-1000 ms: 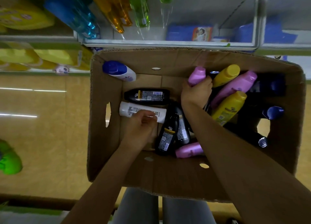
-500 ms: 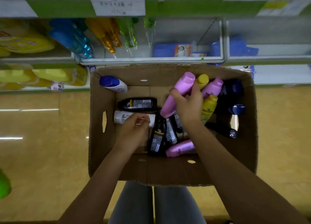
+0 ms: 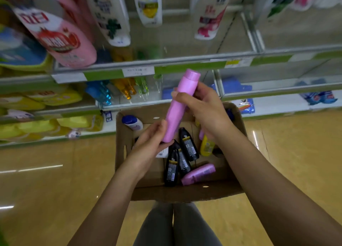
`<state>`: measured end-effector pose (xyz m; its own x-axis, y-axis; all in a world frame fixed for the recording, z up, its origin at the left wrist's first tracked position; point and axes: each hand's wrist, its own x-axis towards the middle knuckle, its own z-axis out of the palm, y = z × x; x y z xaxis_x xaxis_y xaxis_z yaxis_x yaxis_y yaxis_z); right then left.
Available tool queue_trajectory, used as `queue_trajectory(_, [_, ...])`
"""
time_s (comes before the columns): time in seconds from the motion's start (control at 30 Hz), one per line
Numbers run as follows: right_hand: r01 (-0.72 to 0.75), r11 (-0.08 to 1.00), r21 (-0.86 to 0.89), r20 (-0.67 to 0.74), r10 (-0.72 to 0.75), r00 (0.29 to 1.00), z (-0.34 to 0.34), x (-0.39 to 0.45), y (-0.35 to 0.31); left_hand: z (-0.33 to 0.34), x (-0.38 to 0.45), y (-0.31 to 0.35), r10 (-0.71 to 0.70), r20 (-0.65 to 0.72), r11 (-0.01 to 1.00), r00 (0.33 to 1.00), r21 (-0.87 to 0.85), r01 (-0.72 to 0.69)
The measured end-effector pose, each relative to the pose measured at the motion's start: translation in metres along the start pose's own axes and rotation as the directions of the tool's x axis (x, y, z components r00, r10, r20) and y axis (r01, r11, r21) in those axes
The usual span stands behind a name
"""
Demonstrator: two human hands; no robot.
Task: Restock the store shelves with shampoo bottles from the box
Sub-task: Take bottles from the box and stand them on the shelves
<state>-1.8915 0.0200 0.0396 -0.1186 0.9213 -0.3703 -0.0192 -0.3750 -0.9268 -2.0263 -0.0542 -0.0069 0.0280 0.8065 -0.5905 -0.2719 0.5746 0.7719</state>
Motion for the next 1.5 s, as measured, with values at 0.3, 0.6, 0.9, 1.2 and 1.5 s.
queue_trajectory(0.3, [0.091, 0.995, -0.037, 0.146, -0.085, 0.986, 0.006, -0.040, -0.071, 0.004, -0.044, 0.046, 0.201, 0.024, 0.972, 0.979, 0.115, -0.202])
queue_trajectory(0.6, [0.218, 0.967, -0.133, 0.181, -0.192, 0.965, 0.026, -0.064, -0.104, 0.023, -0.082, 0.076, 0.441, -0.098, 0.844, 0.892, 0.383, -0.375])
queue_trajectory(0.9, [0.208, 0.978, -0.002, 0.326, -0.196, 0.925, 0.021, -0.070, -0.130, -0.003, -0.111, 0.110, 0.292, 0.184, 0.943, 0.939, 0.108, -0.314])
queue_trajectory(1.2, [0.320, 0.947, -0.020, 0.335, -0.295, 0.895, 0.028, -0.080, -0.165, 0.002, -0.124, 0.142, 0.473, 0.149, 0.854, 0.868, 0.162, -0.494])
queue_trajectory(1.5, [0.418, 0.908, 0.040, 0.258, -0.413, 0.873, 0.042, -0.095, -0.195, 0.001, -0.138, 0.173, 0.534, 0.210, 0.800, 0.819, 0.186, -0.570])
